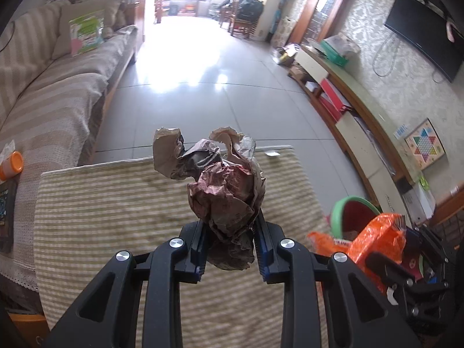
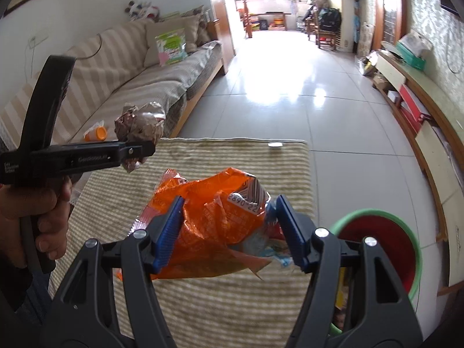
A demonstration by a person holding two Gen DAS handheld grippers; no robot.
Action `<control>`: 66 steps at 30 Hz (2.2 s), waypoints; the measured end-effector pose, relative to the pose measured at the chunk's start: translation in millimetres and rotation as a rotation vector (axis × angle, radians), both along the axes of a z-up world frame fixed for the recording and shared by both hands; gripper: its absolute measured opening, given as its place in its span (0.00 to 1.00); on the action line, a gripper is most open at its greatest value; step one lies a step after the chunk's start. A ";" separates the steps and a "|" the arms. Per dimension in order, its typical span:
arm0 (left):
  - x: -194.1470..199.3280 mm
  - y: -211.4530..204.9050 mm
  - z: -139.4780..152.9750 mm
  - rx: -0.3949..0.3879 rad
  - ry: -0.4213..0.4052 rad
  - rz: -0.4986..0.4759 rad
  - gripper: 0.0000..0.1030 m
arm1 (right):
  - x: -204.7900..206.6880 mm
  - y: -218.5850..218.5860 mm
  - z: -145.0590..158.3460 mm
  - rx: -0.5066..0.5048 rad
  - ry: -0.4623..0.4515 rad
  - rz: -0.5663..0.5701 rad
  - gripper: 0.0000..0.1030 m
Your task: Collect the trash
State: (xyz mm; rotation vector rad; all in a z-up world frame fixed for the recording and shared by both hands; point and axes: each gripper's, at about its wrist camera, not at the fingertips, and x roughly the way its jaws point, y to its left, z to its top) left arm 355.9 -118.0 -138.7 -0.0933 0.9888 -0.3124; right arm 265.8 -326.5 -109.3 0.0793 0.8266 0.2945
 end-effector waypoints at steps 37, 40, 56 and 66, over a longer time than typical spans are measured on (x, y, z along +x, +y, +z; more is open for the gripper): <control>-53.3 -248.5 -25.5 -0.124 0.116 -0.415 0.78 | -52.3 -239.4 -32.1 0.109 0.029 -0.465 0.83; -50.6 -236.0 -25.8 -0.139 0.121 -0.376 0.90 | -52.0 -238.8 -30.6 0.111 0.022 -0.475 0.93; -108.8 -90.6 57.7 -0.005 -0.129 -0.157 0.92 | -63.8 -121.1 42.8 0.043 -0.117 -0.320 0.95; -197.0 37.9 117.3 0.037 -0.326 0.129 0.92 | -108.6 -3.2 92.3 0.033 -0.186 -0.210 0.95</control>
